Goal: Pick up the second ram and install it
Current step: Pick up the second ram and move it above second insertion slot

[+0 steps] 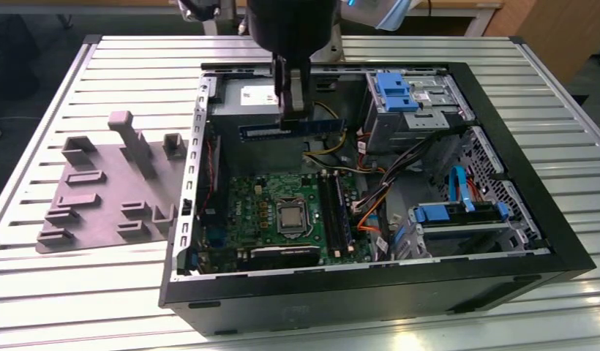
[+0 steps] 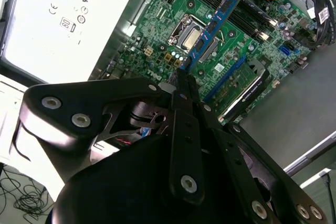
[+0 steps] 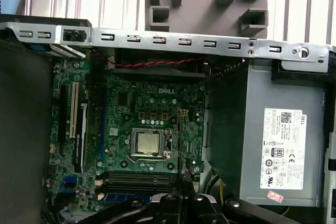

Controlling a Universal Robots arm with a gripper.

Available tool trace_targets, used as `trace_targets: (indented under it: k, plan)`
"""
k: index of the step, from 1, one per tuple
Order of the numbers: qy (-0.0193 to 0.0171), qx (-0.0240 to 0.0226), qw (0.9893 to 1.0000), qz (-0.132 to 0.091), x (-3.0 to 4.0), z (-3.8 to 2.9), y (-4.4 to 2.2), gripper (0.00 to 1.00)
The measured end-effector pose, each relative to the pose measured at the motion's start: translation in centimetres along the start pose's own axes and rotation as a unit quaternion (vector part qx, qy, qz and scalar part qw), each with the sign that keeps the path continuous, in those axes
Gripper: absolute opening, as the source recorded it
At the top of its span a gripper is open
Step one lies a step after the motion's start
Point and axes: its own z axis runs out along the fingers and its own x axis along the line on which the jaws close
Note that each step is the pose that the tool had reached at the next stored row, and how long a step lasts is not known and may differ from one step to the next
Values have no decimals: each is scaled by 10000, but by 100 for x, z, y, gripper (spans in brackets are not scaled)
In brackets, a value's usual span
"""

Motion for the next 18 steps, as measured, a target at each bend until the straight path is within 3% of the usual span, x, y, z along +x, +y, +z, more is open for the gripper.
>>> trace_targets:
  k: [18]
  plan:
    - [0, 0, 10000, 5, 7, 126, -33, 12]
